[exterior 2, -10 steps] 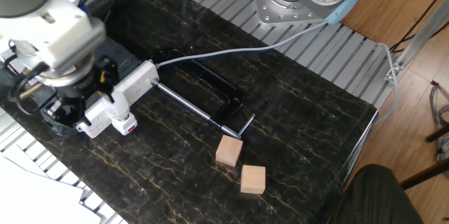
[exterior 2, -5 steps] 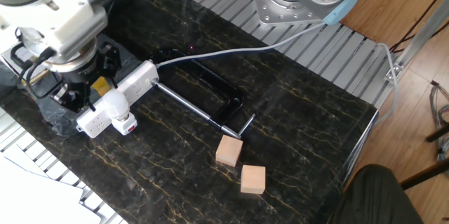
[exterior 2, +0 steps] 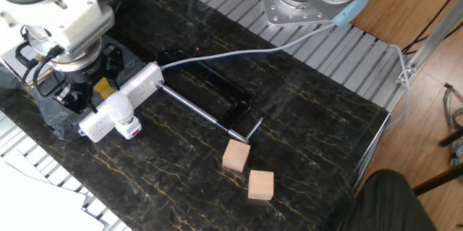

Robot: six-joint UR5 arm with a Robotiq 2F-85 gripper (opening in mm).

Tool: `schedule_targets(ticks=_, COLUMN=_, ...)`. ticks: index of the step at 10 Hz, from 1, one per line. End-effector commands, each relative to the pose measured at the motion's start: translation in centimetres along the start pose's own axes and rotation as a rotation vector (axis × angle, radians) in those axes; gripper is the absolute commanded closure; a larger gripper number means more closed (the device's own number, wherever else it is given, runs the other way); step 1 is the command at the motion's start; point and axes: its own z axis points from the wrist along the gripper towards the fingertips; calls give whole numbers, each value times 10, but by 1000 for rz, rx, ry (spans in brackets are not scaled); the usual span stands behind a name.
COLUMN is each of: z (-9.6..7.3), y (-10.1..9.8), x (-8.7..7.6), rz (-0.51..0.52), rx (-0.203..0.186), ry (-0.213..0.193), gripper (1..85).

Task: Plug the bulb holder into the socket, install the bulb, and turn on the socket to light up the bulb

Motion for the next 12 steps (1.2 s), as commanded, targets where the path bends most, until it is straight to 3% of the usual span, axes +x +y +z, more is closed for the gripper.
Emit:
schedule_targets(ticks=1, z=10, y=-5, x=0, rz=1, rx=22, ry=-18, gripper=290)
schedule_targets(ticks=2, z=14, y=-1, x=-4, rz=2, rx=10, ry=-42, gripper=290)
schedule_targets(ticks=5, z=16, y=7, x=-2, rz=-1, rx=-7, ry=-39, gripper=290)
schedule_targets(ticks=7, z=17, y=18, x=-4, rz=7, rx=-39, ry=-52, gripper=283)
schedule_targets(ticks=10, z=20, y=11, x=-11, rz=12, rx=-20, ry=-58, gripper=273)
schedule_targets(ticks=12, z=22, y=15, x=-12, rz=13, rx=-28, ry=-59, gripper=273)
